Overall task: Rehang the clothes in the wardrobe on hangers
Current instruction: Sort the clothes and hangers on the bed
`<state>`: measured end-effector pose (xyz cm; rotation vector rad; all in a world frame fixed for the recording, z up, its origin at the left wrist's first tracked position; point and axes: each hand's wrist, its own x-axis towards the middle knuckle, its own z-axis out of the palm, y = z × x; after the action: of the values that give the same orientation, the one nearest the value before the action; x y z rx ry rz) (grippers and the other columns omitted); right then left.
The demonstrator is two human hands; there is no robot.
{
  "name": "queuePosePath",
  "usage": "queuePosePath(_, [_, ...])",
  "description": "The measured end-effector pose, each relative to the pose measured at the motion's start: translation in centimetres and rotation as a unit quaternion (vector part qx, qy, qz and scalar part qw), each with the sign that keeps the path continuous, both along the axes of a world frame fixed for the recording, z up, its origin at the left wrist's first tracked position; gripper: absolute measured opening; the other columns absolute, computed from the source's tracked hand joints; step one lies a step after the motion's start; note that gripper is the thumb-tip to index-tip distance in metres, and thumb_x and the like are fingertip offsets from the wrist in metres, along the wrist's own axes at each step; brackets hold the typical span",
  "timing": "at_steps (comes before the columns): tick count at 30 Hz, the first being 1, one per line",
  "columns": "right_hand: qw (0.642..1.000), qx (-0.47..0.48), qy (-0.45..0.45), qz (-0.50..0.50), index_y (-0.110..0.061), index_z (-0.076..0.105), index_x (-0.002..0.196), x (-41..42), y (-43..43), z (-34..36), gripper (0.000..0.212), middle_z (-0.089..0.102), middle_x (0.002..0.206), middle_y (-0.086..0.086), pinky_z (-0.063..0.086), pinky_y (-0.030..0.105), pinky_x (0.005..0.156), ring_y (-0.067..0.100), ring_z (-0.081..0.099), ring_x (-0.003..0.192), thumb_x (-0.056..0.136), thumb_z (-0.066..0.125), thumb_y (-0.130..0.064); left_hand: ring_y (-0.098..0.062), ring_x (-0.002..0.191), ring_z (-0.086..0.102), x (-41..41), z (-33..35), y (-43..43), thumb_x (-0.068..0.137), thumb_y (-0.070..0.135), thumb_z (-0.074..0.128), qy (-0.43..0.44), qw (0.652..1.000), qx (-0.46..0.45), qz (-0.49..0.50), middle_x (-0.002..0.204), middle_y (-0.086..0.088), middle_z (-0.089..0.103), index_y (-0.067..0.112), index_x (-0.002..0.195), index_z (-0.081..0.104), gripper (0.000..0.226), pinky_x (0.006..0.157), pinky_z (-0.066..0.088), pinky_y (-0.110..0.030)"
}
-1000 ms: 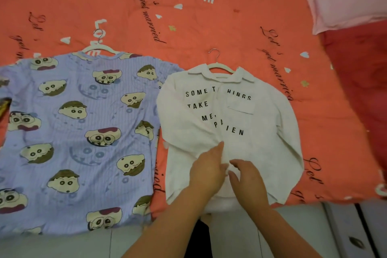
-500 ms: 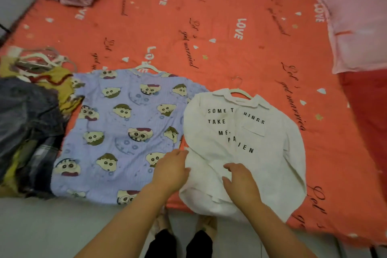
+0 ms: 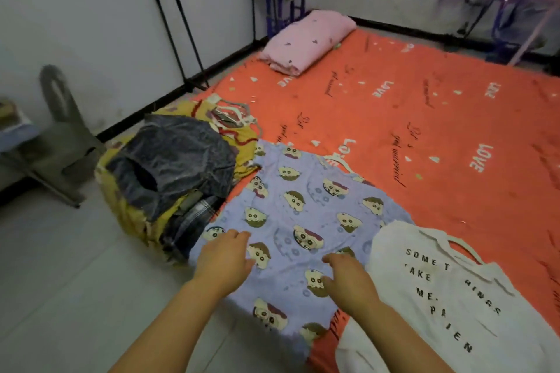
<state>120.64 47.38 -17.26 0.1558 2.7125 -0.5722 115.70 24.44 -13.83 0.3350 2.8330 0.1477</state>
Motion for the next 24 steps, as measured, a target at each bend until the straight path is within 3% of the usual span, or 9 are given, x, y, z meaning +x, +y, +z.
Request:
queuePosePath(14, [0.994,0.069,-0.004,0.083,-0.019,0.044,0.134,-14.6,-25.1,2.3,0.043,0.048,0.131,0.008,0.045,0.034,0.093,0.026,0.051,0.114,0.094,0.053,-0.031,-0.025,0.114,0.052,-9.9,0.7,-26.7,0.09,0.044,0.051,-0.02,0.998,-0.017,0.063,0.126,-0.004,0.05,0.021,0.13,0.043,0.047,0.085,0.044,-0.037])
queuePosePath(20, [0.994,0.071,-0.005,0.086,-0.019,0.042,0.137,-19.7,-30.3,2.5,0.045,0.047,0.133,0.008,0.045,0.034,0.095,0.025,0.051,0.116,0.095,0.051,-0.028,-0.025,0.116,0.049,-15.9,-0.2,-32.2,0.093,0.042,0.046,-0.048,0.997,0.001,0.059,0.131,-0.004,0.047,0.019,0.136,0.036,0.05,0.088,0.043,-0.037])
queuePosePath(24, [0.994,0.066,-0.002,0.089,-0.017,0.045,0.134,-24.6,-32.1,1.5,0.039,0.05,0.126,0.008,0.047,0.033,0.088,0.025,0.053,0.108,0.095,0.05,-0.025,-0.025,0.118,0.047,-21.2,-1.4,-33.5,0.092,0.043,0.05,-0.077,0.996,0.007,0.05,0.134,-0.004,0.045,0.021,0.14,0.033,0.056,0.09,0.043,-0.037])
